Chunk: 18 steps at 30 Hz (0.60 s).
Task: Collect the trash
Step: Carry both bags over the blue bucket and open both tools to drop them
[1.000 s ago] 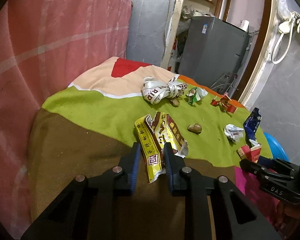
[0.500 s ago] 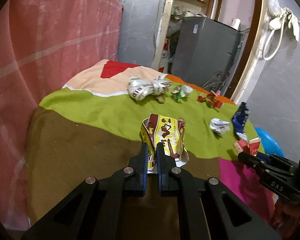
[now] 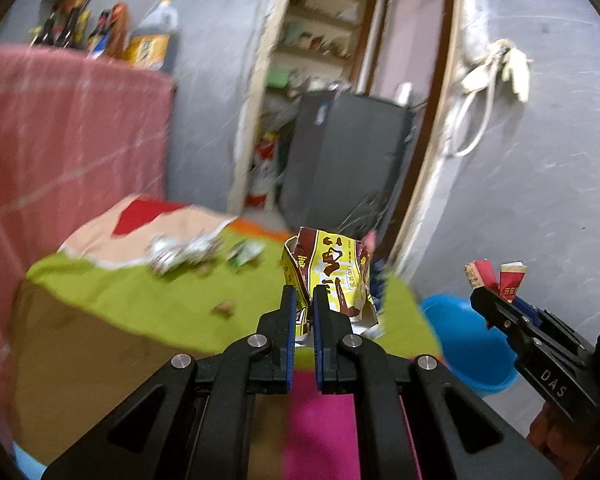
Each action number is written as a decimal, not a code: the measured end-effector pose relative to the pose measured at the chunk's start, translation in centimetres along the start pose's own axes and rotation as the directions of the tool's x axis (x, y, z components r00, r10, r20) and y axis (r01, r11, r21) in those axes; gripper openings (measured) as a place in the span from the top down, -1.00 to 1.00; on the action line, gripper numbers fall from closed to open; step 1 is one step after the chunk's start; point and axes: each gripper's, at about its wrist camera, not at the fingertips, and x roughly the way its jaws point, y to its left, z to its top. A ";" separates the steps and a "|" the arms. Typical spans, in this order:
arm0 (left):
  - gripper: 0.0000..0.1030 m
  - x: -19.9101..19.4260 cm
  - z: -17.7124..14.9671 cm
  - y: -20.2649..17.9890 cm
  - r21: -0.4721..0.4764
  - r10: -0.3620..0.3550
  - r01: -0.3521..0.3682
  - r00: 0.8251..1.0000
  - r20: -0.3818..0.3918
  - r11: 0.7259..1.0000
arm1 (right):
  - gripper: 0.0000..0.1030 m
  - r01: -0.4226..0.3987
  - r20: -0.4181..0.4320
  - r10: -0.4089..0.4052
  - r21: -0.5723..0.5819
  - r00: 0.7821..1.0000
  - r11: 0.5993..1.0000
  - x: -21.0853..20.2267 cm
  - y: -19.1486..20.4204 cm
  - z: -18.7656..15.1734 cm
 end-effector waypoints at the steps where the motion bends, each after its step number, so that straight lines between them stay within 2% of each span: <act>1: 0.90 0.0 0.3 -0.9 0.010 -0.016 0.015 1.000 0.021 1.000 | 0.49 0.021 0.033 -0.021 -0.004 0.999 1.000 -0.8 -0.5 0.3; 4: 0.90 0.1 1.2 -3.6 0.034 -0.064 0.061 0.995 0.080 0.998 | 0.49 0.083 0.105 -0.081 -0.011 0.991 0.997 -2.5 -1.9 1.3; 9: 0.90 0.5 2.2 -7.8 0.064 -0.141 0.132 0.978 0.151 0.989 | 0.49 0.180 0.199 -0.173 -0.016 0.964 0.984 -5.2 -4.6 2.6; 14: 0.90 2.1 2.7 -11.5 0.092 -0.200 0.186 0.965 0.171 0.978 | 0.49 0.265 0.249 -0.256 -0.003 0.934 0.964 -6.8 -7.3 3.1; 18: 0.89 3.6 2.7 -14.2 0.115 -0.232 0.215 0.958 0.169 0.970 | 0.49 0.305 0.256 -0.301 0.024 0.919 0.952 -7.5 -10.0 2.7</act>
